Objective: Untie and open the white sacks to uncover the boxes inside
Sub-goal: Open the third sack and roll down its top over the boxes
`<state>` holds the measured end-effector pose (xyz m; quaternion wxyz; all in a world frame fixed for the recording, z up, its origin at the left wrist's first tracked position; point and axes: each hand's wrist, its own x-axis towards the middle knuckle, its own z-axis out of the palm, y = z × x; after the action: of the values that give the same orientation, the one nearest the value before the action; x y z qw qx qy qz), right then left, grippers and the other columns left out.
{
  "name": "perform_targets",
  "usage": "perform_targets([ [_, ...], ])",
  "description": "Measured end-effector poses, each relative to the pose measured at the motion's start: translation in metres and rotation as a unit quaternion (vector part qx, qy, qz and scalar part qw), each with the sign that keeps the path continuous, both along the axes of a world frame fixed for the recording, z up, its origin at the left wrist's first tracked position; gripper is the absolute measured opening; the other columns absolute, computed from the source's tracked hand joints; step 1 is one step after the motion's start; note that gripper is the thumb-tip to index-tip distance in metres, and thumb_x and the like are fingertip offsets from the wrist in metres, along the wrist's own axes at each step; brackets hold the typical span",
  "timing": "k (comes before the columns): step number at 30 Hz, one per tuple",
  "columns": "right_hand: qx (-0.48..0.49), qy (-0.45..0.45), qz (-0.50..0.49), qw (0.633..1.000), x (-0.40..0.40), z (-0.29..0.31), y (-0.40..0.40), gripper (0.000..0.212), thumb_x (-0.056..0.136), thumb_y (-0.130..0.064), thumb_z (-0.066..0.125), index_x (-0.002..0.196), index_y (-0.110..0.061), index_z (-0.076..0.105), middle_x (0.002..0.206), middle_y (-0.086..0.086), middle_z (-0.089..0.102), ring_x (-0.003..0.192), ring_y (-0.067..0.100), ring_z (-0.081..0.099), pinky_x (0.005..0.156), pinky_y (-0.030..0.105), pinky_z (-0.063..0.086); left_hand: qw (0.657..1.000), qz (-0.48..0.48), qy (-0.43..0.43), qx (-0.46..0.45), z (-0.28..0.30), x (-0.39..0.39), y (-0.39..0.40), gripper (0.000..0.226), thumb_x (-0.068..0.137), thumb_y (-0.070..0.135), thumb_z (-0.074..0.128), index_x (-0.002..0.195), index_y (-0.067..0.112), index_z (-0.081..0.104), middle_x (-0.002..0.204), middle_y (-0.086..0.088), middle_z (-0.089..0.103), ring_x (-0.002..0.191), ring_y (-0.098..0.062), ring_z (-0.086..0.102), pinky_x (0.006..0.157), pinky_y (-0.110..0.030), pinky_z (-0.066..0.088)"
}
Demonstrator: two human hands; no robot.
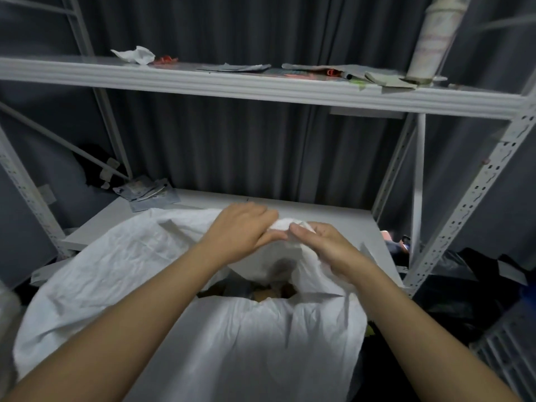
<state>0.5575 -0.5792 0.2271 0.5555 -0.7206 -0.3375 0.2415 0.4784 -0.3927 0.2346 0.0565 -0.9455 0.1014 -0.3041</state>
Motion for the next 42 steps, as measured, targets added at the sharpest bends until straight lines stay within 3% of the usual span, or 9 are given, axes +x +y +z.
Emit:
perform_targets([
  [4,-0.285,-0.52,-0.109,0.798,0.026,-0.005,-0.018,0.046,0.085,-0.066,0.051,0.086,-0.02,0.051,0.085,-0.001,0.063,0.083,0.023,0.059,0.069,0.035,0.034,0.99,0.049,0.026,-0.128,0.009,0.012,0.036,0.052,0.088,0.067,0.028,0.064,0.022,0.038,0.063,0.008,0.046,0.066,-0.02,0.053,0.056,-0.03,0.027],
  [9,-0.271,-0.606,-0.229,0.712,0.05,-0.002,-0.036,0.041,0.076,-0.048,0.074,0.067,-0.016,0.05,0.055,0.003,0.056,0.052,0.028,0.055,0.06,0.033,0.036,0.993,0.081,-0.042,-0.076,0.019,0.029,0.069,0.057,0.086,0.066,0.019,0.07,0.015,0.04,0.066,-0.002,0.051,0.068,-0.032,0.055,0.059,-0.033,0.029],
  [18,0.047,-0.02,-0.156,0.986,0.039,0.031,-0.038,0.05,0.086,-0.067,0.046,0.076,-0.022,0.065,0.071,-0.013,0.068,0.071,0.005,0.063,0.068,0.029,0.048,0.988,0.022,0.071,-0.132,0.022,0.056,0.033,0.042,0.093,0.055,0.034,0.101,0.02,0.055,0.091,0.003,0.055,0.084,-0.016,0.053,0.07,-0.033,0.04],
  [24,-0.294,-0.372,-0.256,0.843,0.031,0.039,-0.035,0.048,0.098,-0.055,0.031,0.131,-0.025,0.047,0.126,0.004,0.052,0.117,0.026,0.047,0.092,0.038,0.038,0.979,0.076,0.086,-0.169,0.044,0.087,0.037,0.056,0.096,0.055,0.031,0.073,0.011,0.057,0.071,0.001,0.06,0.071,-0.017,0.057,0.062,-0.031,0.035],
  [27,-0.247,-0.364,-0.248,0.863,0.022,0.032,-0.016,0.045,0.1,-0.051,0.028,0.116,-0.018,0.055,0.109,0.005,0.056,0.105,0.027,0.053,0.083,0.037,0.041,0.977,0.104,0.093,-0.163,0.05,0.094,0.034,0.06,0.095,0.058,0.028,0.072,0.01,0.056,0.07,0.0,0.059,0.071,-0.02,0.057,0.06,-0.031,0.033],
  [30,-0.042,-0.086,-0.218,0.971,0.026,0.035,-0.009,0.037,0.103,-0.035,0.038,0.09,-0.009,0.061,0.091,0.01,0.066,0.093,0.03,0.061,0.079,0.034,0.044,0.979,0.097,0.068,-0.169,0.056,0.093,0.03,0.049,0.095,0.056,0.031,0.075,0.017,0.053,0.079,0.001,0.055,0.081,-0.022,0.055,0.064,-0.034,0.038],
  [33,0.147,0.327,-0.114,0.926,0.028,0.043,-0.013,0.038,0.099,-0.034,0.046,0.11,-0.004,0.067,0.112,0.021,0.067,0.103,0.034,0.061,0.098,0.045,0.044,0.983,-0.021,0.108,-0.143,0.057,0.083,0.006,0.031,0.096,0.051,0.037,0.093,0.026,0.056,0.092,0.005,0.058,0.093,-0.017,0.052,0.077,-0.037,0.042],
  [38,-0.105,-0.162,-0.243,0.951,0.029,0.039,-0.022,0.031,0.094,-0.05,0.049,0.093,-0.021,0.06,0.084,-0.006,0.063,0.08,0.011,0.058,0.069,0.03,0.046,0.962,0.014,0.16,-0.22,0.057,0.093,0.004,0.053,0.094,0.055,0.039,0.061,0.015,0.046,0.055,0.003,0.047,0.056,-0.012,0.047,0.054,-0.03,0.031],
  [42,-0.079,-0.083,-0.193,0.974,0.029,0.039,-0.023,0.026,0.096,-0.028,0.054,0.09,-0.005,0.066,0.075,0.003,0.062,0.067,0.016,0.055,0.063,0.028,0.043,0.969,0.054,0.119,-0.21,0.061,0.108,0.013,0.049,0.096,0.053,0.039,0.065,0.016,0.045,0.067,0.001,0.052,0.069,-0.019,0.051,0.057,-0.032,0.033],
])
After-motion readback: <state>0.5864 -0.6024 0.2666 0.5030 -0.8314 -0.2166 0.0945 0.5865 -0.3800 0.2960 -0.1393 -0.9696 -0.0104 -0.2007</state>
